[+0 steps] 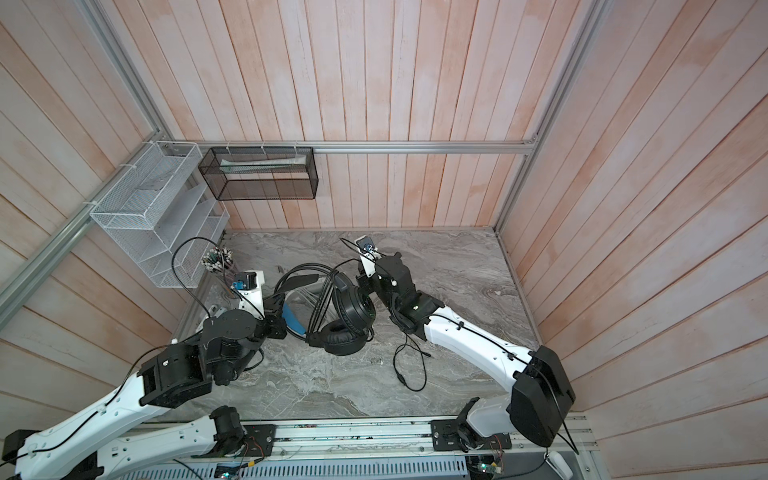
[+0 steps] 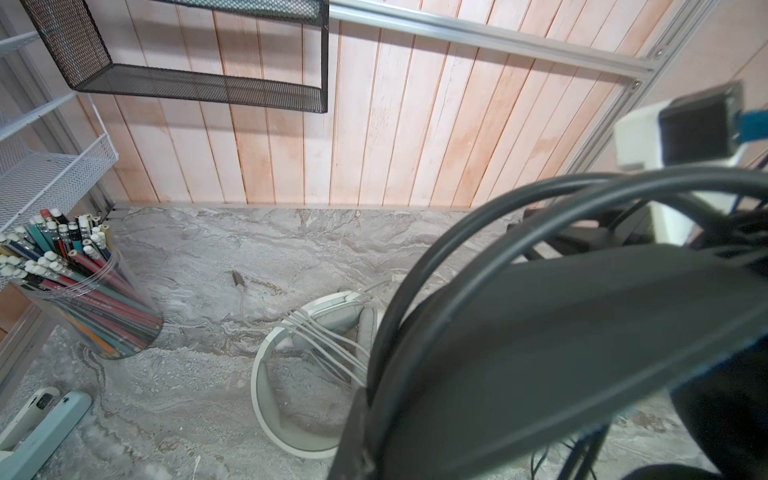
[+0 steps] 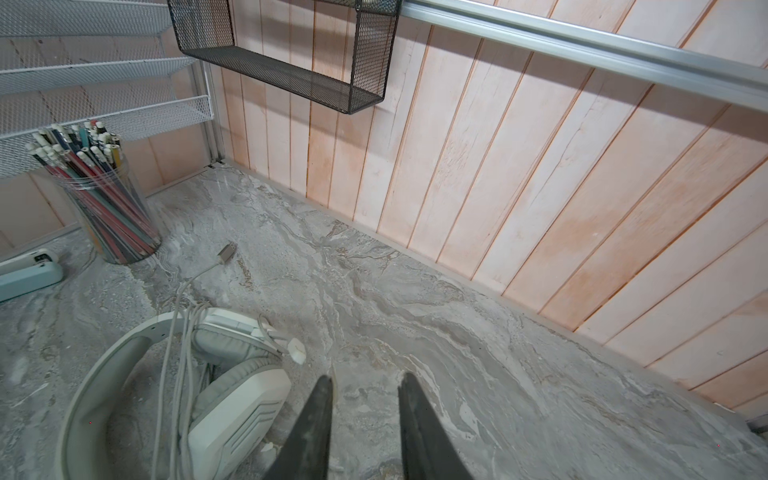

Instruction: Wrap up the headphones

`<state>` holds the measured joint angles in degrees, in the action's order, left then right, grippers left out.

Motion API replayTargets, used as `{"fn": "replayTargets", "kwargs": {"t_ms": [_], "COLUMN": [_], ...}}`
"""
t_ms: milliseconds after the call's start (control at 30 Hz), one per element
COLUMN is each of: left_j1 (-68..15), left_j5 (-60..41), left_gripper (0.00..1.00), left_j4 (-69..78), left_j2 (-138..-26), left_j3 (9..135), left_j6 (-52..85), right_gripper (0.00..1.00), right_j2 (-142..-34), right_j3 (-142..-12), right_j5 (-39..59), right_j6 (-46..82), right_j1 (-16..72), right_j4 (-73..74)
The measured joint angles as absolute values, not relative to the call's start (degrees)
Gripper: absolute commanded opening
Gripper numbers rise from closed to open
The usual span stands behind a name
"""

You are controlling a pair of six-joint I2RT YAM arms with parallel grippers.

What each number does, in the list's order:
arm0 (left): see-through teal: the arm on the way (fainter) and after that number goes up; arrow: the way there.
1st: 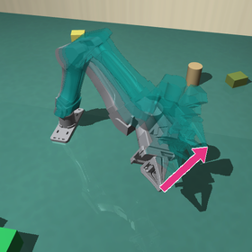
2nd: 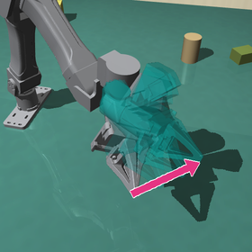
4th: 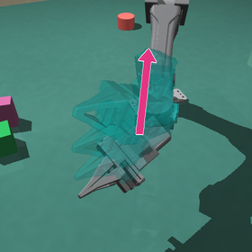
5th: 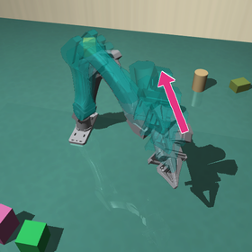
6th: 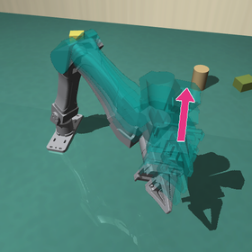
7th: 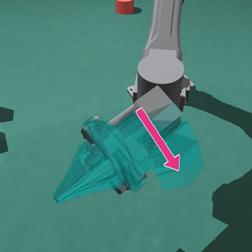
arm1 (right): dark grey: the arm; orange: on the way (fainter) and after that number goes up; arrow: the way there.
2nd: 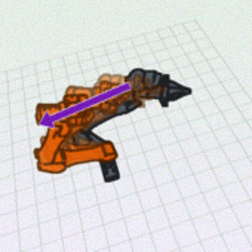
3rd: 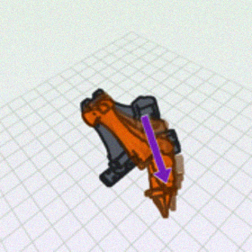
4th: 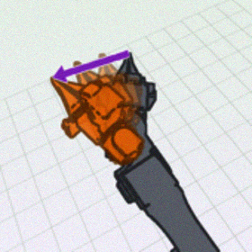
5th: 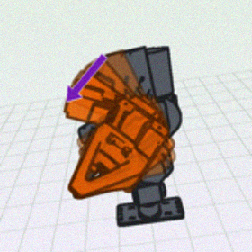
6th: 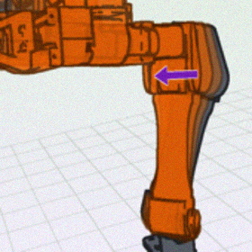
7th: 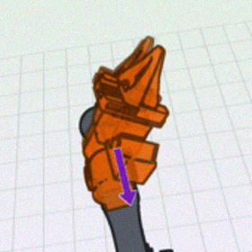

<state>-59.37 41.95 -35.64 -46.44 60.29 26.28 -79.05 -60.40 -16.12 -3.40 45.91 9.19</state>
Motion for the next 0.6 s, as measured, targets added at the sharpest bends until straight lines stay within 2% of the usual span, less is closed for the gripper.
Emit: {"fn": "replayTargets", "kwargs": {"t_ms": [100,367,600], "left_j1": [-59.4,-59.4,-59.4], "left_j5": [41.3,38.8,37.8], "left_gripper": [0.0,0.0,0.0], "left_j4": [-35.4,-34.0,-33.6], "left_j2": [-45.9,-45.7,-47.3], "left_j3": [62.5,65.6,68.5], "left_j6": [26.3,28.1,28.9], "right_gripper": [0.23,0.29,0.27], "right_j2": [-79.0,-79.0,-78.8], "right_j3": [-58.6,-52.6,-47.7], "right_j5": [-14.7,-9.4,-4.4], "right_j6": [-1.8,2.5,5.8], "right_j1": [45.7,45.6,45.6], "right_j4": [11.0,16.6,21.9]}}
